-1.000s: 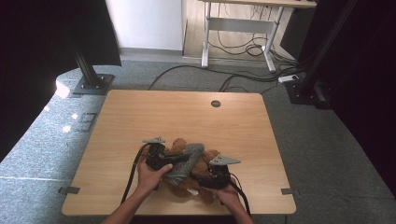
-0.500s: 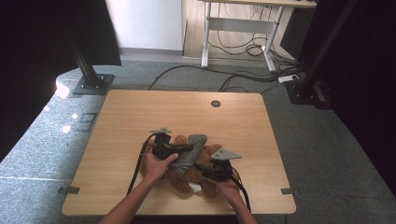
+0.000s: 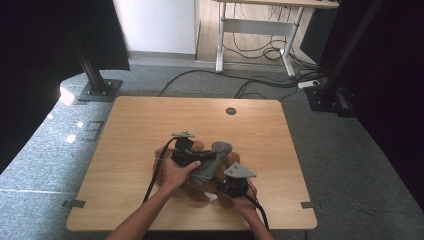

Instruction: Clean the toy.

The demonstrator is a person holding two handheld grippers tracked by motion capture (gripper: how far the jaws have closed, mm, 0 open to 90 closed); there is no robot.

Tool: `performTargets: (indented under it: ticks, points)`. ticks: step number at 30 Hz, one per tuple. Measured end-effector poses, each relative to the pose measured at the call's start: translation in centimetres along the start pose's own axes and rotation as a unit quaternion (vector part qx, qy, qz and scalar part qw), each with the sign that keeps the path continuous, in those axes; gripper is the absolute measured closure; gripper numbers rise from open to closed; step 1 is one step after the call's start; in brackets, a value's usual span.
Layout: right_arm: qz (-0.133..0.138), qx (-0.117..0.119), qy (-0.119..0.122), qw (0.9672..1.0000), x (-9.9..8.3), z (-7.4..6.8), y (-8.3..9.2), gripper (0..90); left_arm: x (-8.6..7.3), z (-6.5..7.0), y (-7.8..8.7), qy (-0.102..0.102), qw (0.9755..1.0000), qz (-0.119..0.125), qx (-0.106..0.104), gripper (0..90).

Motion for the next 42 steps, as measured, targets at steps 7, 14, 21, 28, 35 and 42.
performTargets:
  ticks: [7, 14, 21, 28, 35, 42]
  points:
    - [0.001, 0.013, 0.020, 0.9997, -0.9, -1.0, 1.0, 59.1, -0.5, -0.3, -1.1, 0.014, 0.9982, -0.056, -0.013, 78.6]
    - [-0.001, 0.044, -0.017, 0.9989, -1.5, -0.7, 1.4, 59.1, -2.0, -1.0, 1.6, 0.007, 0.9987, -0.049, 0.006, 79.1]
    - [0.005, 0.046, -0.021, 0.9987, -1.8, -1.0, 1.8, 59.1, -4.6, -3.4, 6.7, 0.021, 0.9992, -0.005, 0.034, 79.4]
    - [0.009, 0.046, -0.015, 0.9988, -1.7, -1.1, 1.8, 59.0, -5.9, -6.6, 10.8, 0.068, 0.9964, 0.040, 0.032, 79.4]
    - [0.012, 0.047, -0.016, 0.9987, -1.8, -1.1, 1.8, 59.0, -7.1, -9.3, 14.3, 0.100, 0.9897, 0.081, 0.063, 79.3]
    - [0.015, 0.050, -0.014, 0.9986, -1.8, -1.0, 1.8, 59.1, -9.6, -11.7, 14.7, 0.128, 0.9850, 0.065, 0.096, 79.3]
Point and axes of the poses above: each handheld gripper's, and its own axes: y roughly backward along the jaws, x roughly out of its top, z roughly to its right, the point moved 4 cm from there along -y, roughly forward along the jaws, and after that the axes turned 5 degrees about -y, right-handed, at the moved point
